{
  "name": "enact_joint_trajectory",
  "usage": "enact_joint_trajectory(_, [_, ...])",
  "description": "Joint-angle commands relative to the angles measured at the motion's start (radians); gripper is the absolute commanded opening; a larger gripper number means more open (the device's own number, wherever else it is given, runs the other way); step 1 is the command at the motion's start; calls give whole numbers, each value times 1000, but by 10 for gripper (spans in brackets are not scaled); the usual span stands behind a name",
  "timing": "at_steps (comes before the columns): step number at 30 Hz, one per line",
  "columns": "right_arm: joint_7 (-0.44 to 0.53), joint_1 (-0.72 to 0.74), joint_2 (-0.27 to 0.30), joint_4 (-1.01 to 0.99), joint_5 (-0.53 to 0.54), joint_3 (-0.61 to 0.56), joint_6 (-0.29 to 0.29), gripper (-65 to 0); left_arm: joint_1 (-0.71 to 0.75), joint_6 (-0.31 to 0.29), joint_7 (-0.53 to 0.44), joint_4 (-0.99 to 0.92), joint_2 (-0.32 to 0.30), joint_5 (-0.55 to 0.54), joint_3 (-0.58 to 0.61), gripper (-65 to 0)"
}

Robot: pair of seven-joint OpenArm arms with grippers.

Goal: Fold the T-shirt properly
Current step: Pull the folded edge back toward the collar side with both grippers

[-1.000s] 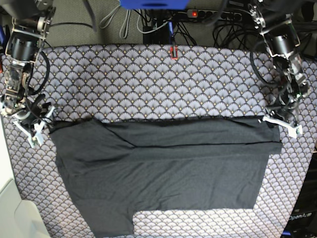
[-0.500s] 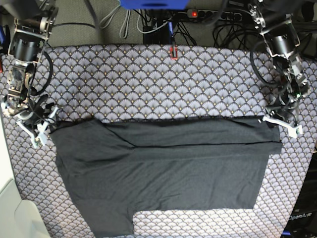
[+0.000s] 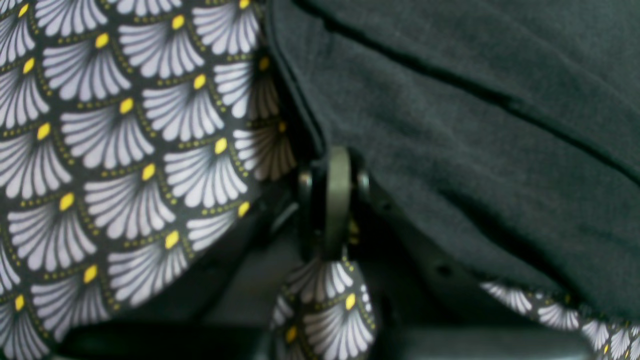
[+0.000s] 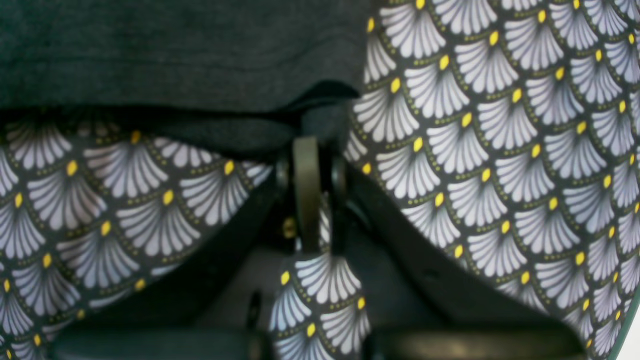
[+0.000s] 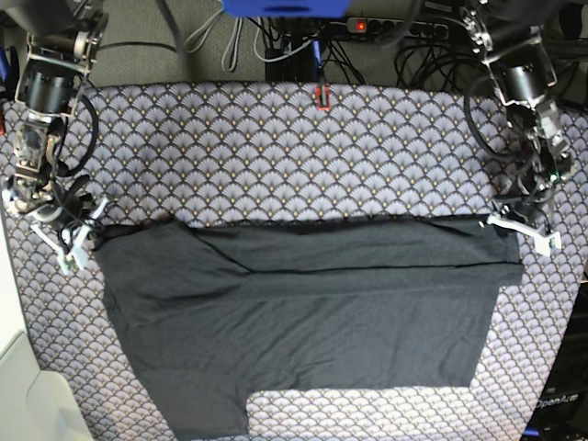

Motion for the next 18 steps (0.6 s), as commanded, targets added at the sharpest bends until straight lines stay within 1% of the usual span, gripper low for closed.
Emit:
enact_joint_trajectory(1, [9, 18, 18, 19, 8, 5, -4, -637, -2, 11, 74, 6, -31, 25, 2, -645])
enact_joint_trajectory(4, [8, 1, 26, 64, 8, 10, -4, -637, -5, 11, 146, 29, -48, 20, -2, -645])
enact_joint_trajectory(6, [-8, -34, 41, 122, 8, 10, -4, -637, 6, 11, 172, 89, -56, 23, -4, -645])
enact_joint_trajectory(8, [-26, -71, 41, 200, 8, 11, -4, -637, 52, 11, 194, 167, -57, 23, -4, -645])
enact_joint_trajectory(10, [-41, -103, 41, 268, 8, 16, -4, -637, 86, 11, 224, 238, -73, 25, -1, -645])
enact_joint_trajectory(13, [-69, -165, 30, 374, 8, 69, -4, -637, 125, 11, 284, 316, -82, 25, -4, -645])
enact_joint_trajectory(15, [-93, -200, 14, 431, 8, 92, -4, -637, 150, 11, 316, 347, -85, 25, -4, -645])
enact_joint_trajectory(18, [-104, -272, 1, 512, 8, 149, -4, -637, 196, 11, 341, 402, -85, 25, -4, -645])
